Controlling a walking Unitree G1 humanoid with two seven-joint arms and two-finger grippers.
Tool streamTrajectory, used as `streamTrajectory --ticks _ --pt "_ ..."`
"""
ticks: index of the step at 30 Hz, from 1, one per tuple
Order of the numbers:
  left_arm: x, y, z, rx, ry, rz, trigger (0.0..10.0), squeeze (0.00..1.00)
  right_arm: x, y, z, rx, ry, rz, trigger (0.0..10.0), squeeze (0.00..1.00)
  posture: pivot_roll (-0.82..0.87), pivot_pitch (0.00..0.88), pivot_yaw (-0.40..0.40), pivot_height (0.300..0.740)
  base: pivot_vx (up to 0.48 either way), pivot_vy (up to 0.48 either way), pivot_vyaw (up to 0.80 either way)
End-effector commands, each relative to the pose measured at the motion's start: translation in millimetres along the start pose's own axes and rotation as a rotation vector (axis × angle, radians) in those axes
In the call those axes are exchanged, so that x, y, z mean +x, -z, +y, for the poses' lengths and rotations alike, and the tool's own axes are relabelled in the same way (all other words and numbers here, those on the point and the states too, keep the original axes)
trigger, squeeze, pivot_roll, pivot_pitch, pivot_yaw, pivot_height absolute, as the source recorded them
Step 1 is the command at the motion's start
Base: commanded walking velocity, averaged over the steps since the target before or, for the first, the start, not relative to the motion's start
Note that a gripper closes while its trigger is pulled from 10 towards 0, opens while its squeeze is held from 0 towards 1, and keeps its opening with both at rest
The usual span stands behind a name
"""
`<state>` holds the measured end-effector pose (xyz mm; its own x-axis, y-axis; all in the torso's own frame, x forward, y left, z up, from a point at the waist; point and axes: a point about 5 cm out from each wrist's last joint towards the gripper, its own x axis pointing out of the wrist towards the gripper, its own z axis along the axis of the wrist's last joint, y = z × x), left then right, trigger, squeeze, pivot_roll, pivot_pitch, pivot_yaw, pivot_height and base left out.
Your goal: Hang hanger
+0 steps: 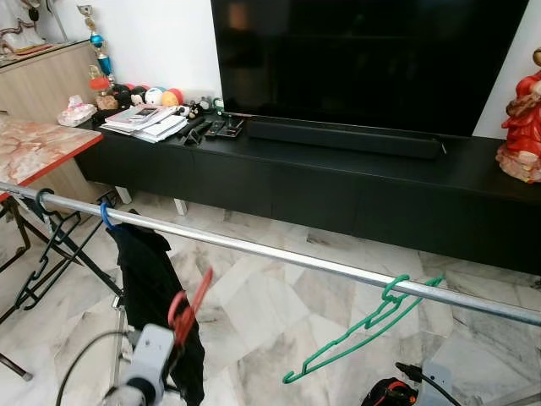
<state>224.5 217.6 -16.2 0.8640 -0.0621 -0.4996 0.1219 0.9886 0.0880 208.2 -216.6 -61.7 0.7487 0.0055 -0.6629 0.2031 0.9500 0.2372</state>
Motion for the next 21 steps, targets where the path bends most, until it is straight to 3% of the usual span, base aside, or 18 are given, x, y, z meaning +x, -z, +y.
streamTrajectory --ticks 1,2,4,5,7,8,9,12,19,21 --pt "-1.1 11 22.4 -0.042 -0.127 0.075 10.0 0.00 -0.1 1 -0.3 -0.005 0.005 0.012 10.0 0.00 0.10 0.000 0.031 0.740 0.000 0.000 0.00" --pt "-1.8 15 27.2 -0.049 -0.154 0.094 10.0 0.00 -0.1 1 -0.5 -0.006 0.007 0.014 10.0 0.00 0.10 0.000 0.030 0.740 0.000 0.000 0.00" --pt "-4.9 28 39.7 -0.172 -0.243 0.160 10.0 0.00 -0.2 1 -1.1 -0.005 0.012 0.017 10.0 0.00 0.11 0.000 0.022 0.740 0.000 0.000 0.00" --pt "-10.2 46 42.9 -0.219 -0.280 0.255 10.0 0.00 0.0 2 -1.3 -0.011 0.015 0.025 10.0 0.00 0.11 0.000 0.019 0.740 0.000 0.000 0.00" --pt "-13.4 55 40.6 -0.196 -0.272 0.304 10.0 0.00 0.0 2 -1.4 -0.013 0.017 0.029 10.0 0.00 0.11 0.000 0.019 0.740 0.000 0.000 0.00" --pt "-22.5 77 28.5 -0.106 -0.223 0.417 10.0 0.00 0.1 2 -1.7 -0.013 0.024 0.038 10.0 0.00 0.11 0.000 0.020 0.740 0.000 0.000 0.00" --pt "-22.5 77 28.5 -0.106 -0.223 0.417 10.0 0.00 0.1 2 -1.7 -0.013 0.024 0.038 10.0 0.00 0.11 0.000 0.020 0.740 0.000 0.000 0.00" --pt "-41.6 112 8.8 -0.102 -0.205 0.580 10.0 0.00 0.3 3 -1.8 -0.021 0.029 0.053 10.0 0.00 0.09 0.000 0.021 0.740 0.000 0.000 0.00" --pt "-40.2 116 -3.3 -0.097 -0.191 0.599 10.0 0.00 0.4 3 -4.3 -0.048 0.058 0.081 10.0 0.00 0.10 0.000 0.011 0.740 0.000 0.000 0.00" --pt "-35.7 111 -1.4 -0.077 -0.175 0.590 10.0 0.00 -0.4 8 -8.7 -0.144 0.099 0.172 10.0 0.00 0.10 0.000 0.012 0.740 0.000 0.000 0.00"
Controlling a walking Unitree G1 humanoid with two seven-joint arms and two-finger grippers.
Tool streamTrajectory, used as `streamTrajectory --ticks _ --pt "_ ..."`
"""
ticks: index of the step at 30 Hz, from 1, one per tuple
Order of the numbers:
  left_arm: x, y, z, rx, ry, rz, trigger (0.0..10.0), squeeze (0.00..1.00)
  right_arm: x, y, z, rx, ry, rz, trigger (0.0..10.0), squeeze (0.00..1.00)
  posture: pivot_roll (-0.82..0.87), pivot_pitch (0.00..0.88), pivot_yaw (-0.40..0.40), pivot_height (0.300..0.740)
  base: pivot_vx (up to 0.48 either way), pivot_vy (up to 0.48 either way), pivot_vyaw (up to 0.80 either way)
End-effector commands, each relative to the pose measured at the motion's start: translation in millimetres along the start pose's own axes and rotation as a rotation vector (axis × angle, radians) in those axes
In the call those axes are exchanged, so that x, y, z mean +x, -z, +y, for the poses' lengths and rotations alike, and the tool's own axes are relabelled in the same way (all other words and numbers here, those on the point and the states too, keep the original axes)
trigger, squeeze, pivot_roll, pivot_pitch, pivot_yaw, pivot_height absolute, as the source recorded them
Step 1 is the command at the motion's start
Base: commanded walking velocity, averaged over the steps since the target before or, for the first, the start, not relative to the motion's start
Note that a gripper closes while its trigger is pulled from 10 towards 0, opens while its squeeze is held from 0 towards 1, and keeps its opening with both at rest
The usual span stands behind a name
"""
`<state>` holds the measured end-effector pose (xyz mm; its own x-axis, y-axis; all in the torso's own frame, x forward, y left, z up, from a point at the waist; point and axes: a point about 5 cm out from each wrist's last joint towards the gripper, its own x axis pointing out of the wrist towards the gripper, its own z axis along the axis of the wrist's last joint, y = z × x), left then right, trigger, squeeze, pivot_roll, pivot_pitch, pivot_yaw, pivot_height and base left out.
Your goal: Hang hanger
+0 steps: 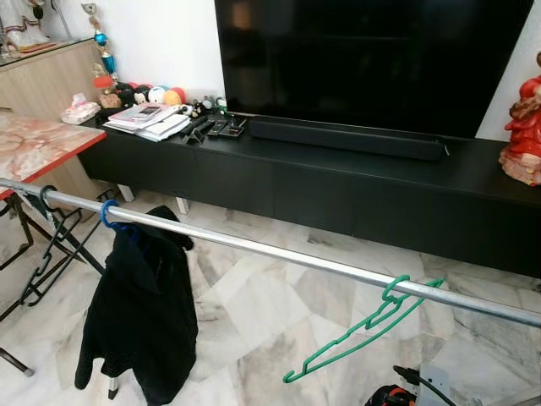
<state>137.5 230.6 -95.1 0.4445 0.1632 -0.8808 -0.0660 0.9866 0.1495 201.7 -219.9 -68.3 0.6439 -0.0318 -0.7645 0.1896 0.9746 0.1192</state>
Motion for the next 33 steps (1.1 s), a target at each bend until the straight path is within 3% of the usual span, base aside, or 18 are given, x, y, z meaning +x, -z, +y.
streamTrajectory --ticks 1,3,7,13,16,21,33 --pt "0.4 -3 4.0 0.020 -0.005 -0.006 10.0 0.00 0.3 0 -2.9 -0.063 0.027 0.043 10.0 0.00 0.10 0.000 0.012 0.740 0.000 0.000 0.00" --pt "0.2 -6 14.4 0.026 -0.019 -0.001 10.0 0.00 0.5 0 -1.2 -0.027 0.018 0.034 10.0 0.00 0.10 0.000 0.017 0.740 0.000 0.000 0.00" --pt "-0.1 -10 25.0 0.031 -0.037 0.002 10.0 0.00 0.8 -1 -0.5 -0.070 0.010 0.041 10.0 0.00 0.10 0.000 0.021 0.740 0.000 0.000 0.00" --pt "0.5 -8 18.5 0.024 -0.031 0.009 10.0 0.00 1.1 -2 -0.1 -0.125 -0.005 0.057 10.0 0.00 0.10 0.000 0.015 0.740 0.000 0.000 0.00" --pt "0.4 -4 14.2 0.027 -0.022 0.019 10.0 0.00 1.1 -3 -0.7 -0.160 -0.003 0.058 10.0 0.00 0.10 0.000 0.015 0.740 0.000 0.330 0.80" --pt "-2.0 11 17.5 0.036 -0.019 0.054 10.0 0.00 0.9 -2 -1.2 -0.110 0.000 0.062 10.0 0.00 0.10 0.000 0.010 0.740 0.000 0.468 0.48" --pt "-2.3 17 10.3 0.041 -0.007 0.069 10.0 0.00 1.0 -2 -0.9 -0.121 -0.013 0.069 10.0 0.00 0.10 0.000 0.008 0.740 0.000 0.468 0.00"
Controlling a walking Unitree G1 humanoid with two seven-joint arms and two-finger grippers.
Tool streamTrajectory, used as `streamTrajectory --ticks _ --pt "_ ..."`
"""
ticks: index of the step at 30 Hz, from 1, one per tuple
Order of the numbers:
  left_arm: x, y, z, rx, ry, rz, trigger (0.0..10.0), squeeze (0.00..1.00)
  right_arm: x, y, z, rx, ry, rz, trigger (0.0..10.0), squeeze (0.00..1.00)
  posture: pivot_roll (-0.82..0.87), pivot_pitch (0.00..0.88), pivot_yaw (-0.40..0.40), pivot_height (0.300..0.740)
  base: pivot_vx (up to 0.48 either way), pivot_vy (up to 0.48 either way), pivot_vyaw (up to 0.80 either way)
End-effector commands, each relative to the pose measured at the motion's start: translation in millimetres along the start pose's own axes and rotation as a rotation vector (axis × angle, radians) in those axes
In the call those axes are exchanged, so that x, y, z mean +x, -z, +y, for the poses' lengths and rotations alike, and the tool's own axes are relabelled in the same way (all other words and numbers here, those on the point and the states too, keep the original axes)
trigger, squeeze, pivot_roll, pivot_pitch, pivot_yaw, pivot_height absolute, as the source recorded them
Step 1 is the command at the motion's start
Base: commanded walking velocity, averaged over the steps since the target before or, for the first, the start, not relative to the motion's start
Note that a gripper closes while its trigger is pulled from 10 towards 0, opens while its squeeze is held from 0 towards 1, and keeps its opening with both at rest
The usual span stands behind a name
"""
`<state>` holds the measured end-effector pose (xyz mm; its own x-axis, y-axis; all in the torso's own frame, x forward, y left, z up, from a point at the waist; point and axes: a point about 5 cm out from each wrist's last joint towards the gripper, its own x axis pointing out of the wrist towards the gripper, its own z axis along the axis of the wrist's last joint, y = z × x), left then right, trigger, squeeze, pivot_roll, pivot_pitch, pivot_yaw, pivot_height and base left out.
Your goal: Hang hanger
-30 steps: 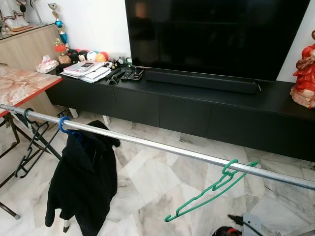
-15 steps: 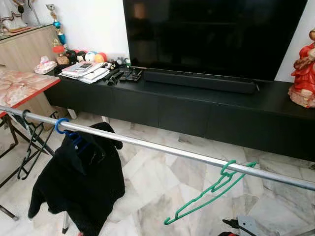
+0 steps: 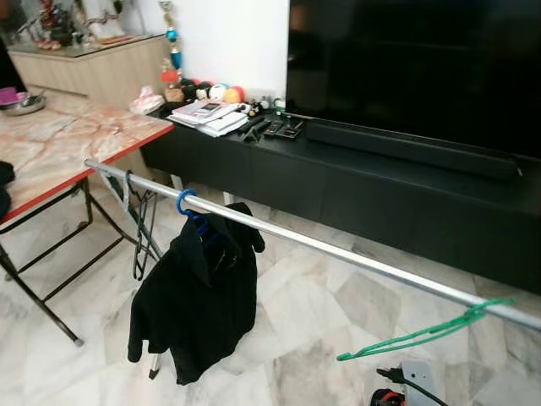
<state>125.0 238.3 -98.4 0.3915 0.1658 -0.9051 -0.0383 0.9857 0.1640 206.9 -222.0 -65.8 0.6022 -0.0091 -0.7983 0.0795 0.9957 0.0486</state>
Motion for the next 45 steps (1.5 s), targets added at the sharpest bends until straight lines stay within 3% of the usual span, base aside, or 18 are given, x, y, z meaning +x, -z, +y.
streamTrajectory --ticks 1,5,11,34,45 --pt "-0.6 5 1.0 0.011 -0.004 0.011 10.0 0.00 -0.3 3 0.2 0.012 0.003 0.012 10.0 0.00 0.10 0.000 0.008 0.740 0.000 0.469 0.00" --pt "-0.1 4 -3.2 0.013 0.002 0.010 10.0 0.00 -0.3 4 -1.1 0.025 0.031 0.017 10.0 0.00 0.10 0.000 0.010 0.740 0.000 0.467 0.00" --pt "0.4 3 -11.8 0.022 0.013 0.010 10.0 0.00 -0.5 8 -2.4 0.132 0.091 0.015 10.0 0.00 0.10 0.000 0.012 0.740 0.000 0.464 0.00" --pt "0.4 3 -14.9 0.031 0.025 0.006 10.0 0.00 -0.4 7 -2.3 0.150 0.098 0.003 10.0 0.00 0.10 0.000 0.012 0.740 0.000 0.448 0.00" --pt "0.6 1 -15.8 0.061 0.027 -0.002 10.0 0.00 -0.4 6 -2.4 0.178 0.109 -0.016 10.0 0.00 0.10 0.000 0.010 0.740 0.000 0.000 0.00"
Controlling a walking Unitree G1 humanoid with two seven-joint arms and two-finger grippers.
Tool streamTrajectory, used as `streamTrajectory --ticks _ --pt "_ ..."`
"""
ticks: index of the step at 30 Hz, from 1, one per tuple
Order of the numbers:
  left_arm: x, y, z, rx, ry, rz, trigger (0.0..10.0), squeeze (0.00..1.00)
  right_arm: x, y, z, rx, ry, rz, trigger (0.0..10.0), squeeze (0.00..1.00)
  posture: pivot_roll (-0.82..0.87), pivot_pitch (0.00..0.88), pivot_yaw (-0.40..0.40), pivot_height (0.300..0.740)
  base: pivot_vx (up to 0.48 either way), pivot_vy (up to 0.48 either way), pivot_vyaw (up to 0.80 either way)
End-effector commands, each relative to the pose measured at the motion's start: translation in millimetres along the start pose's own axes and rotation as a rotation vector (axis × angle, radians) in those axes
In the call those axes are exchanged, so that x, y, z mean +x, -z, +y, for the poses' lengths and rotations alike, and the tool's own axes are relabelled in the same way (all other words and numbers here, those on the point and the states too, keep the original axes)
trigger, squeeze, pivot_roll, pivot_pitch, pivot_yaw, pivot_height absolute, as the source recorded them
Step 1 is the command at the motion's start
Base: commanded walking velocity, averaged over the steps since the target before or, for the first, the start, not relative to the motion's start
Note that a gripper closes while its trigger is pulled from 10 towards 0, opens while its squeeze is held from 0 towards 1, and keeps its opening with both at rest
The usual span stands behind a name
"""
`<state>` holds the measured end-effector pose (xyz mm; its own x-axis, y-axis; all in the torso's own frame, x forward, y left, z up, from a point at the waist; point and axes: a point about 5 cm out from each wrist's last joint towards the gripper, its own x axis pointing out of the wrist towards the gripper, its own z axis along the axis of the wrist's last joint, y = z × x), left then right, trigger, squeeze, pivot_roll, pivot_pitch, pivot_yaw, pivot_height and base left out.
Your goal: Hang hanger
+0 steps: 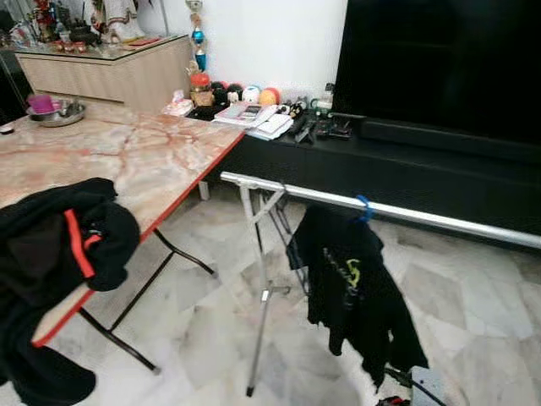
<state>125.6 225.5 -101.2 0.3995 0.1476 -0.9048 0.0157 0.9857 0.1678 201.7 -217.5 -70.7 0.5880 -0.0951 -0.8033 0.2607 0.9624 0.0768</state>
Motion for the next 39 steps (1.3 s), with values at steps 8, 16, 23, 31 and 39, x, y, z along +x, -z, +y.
streamTrajectory --ticks 8,16,23,31,39 --pt "0.1 1 -2.9 0.015 0.012 0.005 10.0 0.00 -0.5 -4 -5.0 0.021 0.011 -0.027 10.0 0.00 0.10 0.000 0.010 0.740 0.000 0.000 -0.80" --pt "0.4 -2 -1.9 0.029 0.012 -0.003 10.0 0.00 0.0 -6 -2.4 0.022 0.000 -0.037 10.0 0.00 0.11 0.000 0.012 0.740 0.000 0.000 -0.79" --pt "1.1 -11 0.2 0.045 0.014 -0.020 10.0 0.00 1.2 -16 4.1 0.038 -0.015 -0.080 10.0 0.00 0.11 0.000 0.023 0.740 0.000 0.000 -0.51" --pt "1.1 -12 0.6 0.059 0.021 -0.025 10.0 0.00 1.6 -21 6.1 0.043 -0.020 -0.101 10.0 0.00 0.09 0.000 0.043 0.740 0.000 0.000 0.00" --pt "1.1 -12 0.6 0.059 0.021 -0.025 10.0 0.00 1.6 -21 6.1 0.043 -0.020 -0.101 10.0 0.00 0.09 0.000 0.043 0.740 0.000 0.000 0.00"
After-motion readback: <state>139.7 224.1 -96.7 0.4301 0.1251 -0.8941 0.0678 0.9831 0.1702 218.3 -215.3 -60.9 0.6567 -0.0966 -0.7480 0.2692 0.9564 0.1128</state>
